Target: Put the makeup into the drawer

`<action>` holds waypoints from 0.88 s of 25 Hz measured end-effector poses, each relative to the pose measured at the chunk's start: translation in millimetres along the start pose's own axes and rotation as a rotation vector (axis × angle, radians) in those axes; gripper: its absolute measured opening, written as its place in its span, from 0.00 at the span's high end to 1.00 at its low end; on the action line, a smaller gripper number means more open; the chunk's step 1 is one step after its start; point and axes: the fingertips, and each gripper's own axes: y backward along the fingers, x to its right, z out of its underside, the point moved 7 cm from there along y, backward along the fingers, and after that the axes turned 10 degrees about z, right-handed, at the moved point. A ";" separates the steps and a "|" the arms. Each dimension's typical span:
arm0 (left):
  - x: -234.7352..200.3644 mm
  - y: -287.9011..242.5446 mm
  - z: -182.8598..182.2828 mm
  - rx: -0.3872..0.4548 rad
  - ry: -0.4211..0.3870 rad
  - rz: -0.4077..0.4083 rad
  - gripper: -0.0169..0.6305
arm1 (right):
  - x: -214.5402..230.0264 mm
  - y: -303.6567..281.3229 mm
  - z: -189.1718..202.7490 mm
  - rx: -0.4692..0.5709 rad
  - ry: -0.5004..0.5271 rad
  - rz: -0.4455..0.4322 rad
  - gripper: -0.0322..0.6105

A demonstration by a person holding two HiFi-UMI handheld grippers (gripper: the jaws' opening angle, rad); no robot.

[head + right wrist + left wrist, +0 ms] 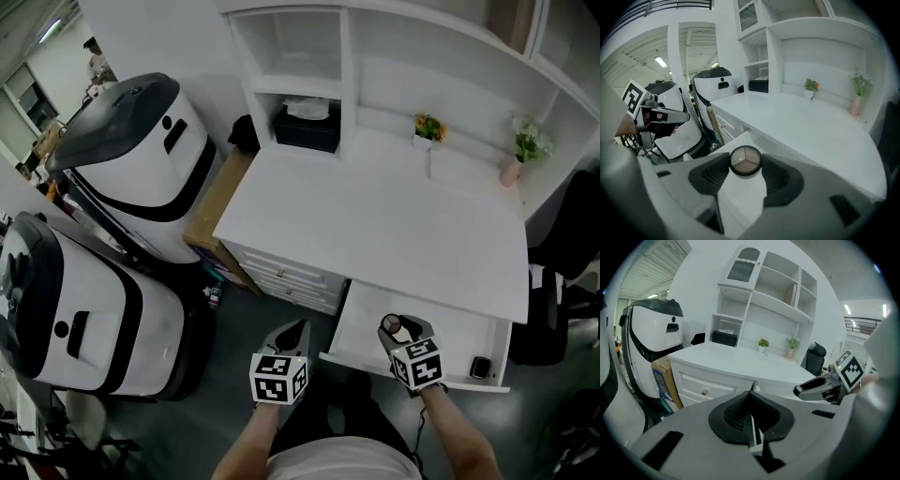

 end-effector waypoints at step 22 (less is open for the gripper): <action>32.1 42.1 32.7 0.105 0.178 -0.366 0.97 | 4.2 -67.2 2.3 -0.070 0.335 -0.273 0.61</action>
